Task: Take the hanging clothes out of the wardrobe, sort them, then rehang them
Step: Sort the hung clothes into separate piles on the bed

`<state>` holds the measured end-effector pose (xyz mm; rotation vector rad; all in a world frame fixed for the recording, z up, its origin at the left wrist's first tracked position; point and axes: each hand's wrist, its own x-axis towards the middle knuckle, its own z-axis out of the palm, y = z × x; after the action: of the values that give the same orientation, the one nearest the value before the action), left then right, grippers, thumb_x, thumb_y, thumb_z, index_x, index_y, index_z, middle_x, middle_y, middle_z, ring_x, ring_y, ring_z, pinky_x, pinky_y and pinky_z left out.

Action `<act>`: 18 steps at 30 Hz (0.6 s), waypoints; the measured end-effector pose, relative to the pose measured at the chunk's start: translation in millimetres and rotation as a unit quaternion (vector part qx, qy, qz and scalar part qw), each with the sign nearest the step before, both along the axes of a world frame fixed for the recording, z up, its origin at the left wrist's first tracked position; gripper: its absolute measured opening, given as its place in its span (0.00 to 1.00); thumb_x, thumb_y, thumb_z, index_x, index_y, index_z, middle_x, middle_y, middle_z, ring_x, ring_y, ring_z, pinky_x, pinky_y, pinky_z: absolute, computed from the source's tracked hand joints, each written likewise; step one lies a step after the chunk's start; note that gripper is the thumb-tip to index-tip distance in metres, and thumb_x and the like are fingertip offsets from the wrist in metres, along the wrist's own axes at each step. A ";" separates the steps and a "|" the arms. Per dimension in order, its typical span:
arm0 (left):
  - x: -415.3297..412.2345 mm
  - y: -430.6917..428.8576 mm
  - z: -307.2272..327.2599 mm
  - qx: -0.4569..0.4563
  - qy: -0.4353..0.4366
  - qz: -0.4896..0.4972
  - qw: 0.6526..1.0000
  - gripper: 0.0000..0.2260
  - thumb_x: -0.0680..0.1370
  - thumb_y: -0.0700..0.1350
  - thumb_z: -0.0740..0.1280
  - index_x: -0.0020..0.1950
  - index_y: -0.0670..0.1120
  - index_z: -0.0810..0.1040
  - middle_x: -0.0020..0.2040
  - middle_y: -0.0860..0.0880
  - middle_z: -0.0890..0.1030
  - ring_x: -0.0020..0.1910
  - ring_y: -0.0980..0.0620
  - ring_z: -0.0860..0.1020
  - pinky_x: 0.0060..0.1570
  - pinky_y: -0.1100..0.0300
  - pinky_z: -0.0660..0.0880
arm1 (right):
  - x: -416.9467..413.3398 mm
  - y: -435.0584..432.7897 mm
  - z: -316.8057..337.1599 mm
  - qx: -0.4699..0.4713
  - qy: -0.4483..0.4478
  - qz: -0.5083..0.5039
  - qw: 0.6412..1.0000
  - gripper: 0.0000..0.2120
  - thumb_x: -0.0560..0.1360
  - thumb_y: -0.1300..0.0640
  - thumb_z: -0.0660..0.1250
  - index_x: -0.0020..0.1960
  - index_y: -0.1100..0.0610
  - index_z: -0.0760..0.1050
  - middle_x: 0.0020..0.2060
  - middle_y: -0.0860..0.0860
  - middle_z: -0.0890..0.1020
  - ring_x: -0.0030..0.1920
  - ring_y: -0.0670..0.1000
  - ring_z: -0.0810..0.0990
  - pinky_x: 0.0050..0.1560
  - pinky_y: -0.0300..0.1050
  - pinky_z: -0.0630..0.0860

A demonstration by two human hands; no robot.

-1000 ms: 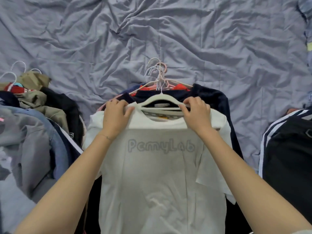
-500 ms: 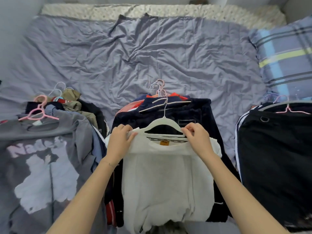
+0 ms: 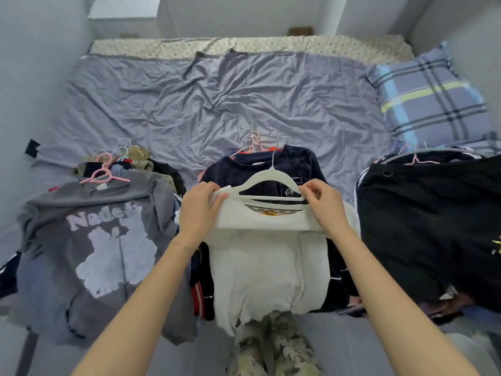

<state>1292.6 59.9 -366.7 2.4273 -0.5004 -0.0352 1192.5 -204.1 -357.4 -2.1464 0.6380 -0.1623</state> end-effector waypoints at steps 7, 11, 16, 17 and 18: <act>-73.5 36.2 81.5 -0.031 -0.040 0.009 0.999 0.08 0.78 0.47 0.69 0.48 0.43 0.80 0.43 0.49 0.80 0.44 0.48 0.76 0.48 0.50 0.72 | -69.5 28.8 72.2 0.006 -0.032 0.005 0.999 0.07 0.77 0.49 0.67 0.41 0.49 0.78 0.33 0.49 0.80 0.37 0.49 0.76 0.50 0.52 0.74; -115.5 64.7 129.1 -0.045 -0.063 0.040 0.996 0.08 0.78 0.48 0.70 0.48 0.43 0.81 0.44 0.48 0.80 0.45 0.47 0.76 0.49 0.49 0.72 | -99.0 55.4 114.6 0.005 -0.075 0.025 0.997 0.07 0.77 0.50 0.67 0.41 0.50 0.79 0.33 0.47 0.80 0.37 0.47 0.77 0.44 0.47 0.73; -177.7 102.1 163.2 -0.052 -0.104 0.108 0.987 0.08 0.78 0.49 0.69 0.49 0.44 0.81 0.44 0.50 0.80 0.45 0.50 0.76 0.48 0.53 0.71 | -124.1 82.0 158.8 -0.003 -0.106 0.097 0.990 0.07 0.76 0.50 0.68 0.40 0.49 0.79 0.32 0.47 0.80 0.36 0.45 0.77 0.41 0.42 0.71; -188.3 108.7 167.6 -0.053 -0.109 0.121 0.985 0.08 0.78 0.49 0.69 0.49 0.45 0.81 0.45 0.51 0.80 0.45 0.51 0.76 0.48 0.54 0.71 | -127.9 86.5 165.7 -0.001 -0.111 0.107 0.988 0.07 0.76 0.50 0.68 0.40 0.49 0.79 0.31 0.46 0.80 0.35 0.45 0.77 0.41 0.42 0.71; -198.3 115.1 171.6 -0.055 -0.112 0.130 0.984 0.08 0.78 0.50 0.69 0.50 0.46 0.81 0.45 0.52 0.81 0.45 0.52 0.76 0.48 0.56 0.71 | -131.6 91.5 172.1 0.001 -0.116 0.115 0.987 0.07 0.76 0.51 0.68 0.40 0.50 0.79 0.31 0.46 0.80 0.36 0.45 0.78 0.42 0.41 0.72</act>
<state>1094.3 175.0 -195.0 2.3788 -0.2705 0.3714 1060.9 -112.6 -185.3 -2.1394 0.2534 -0.2786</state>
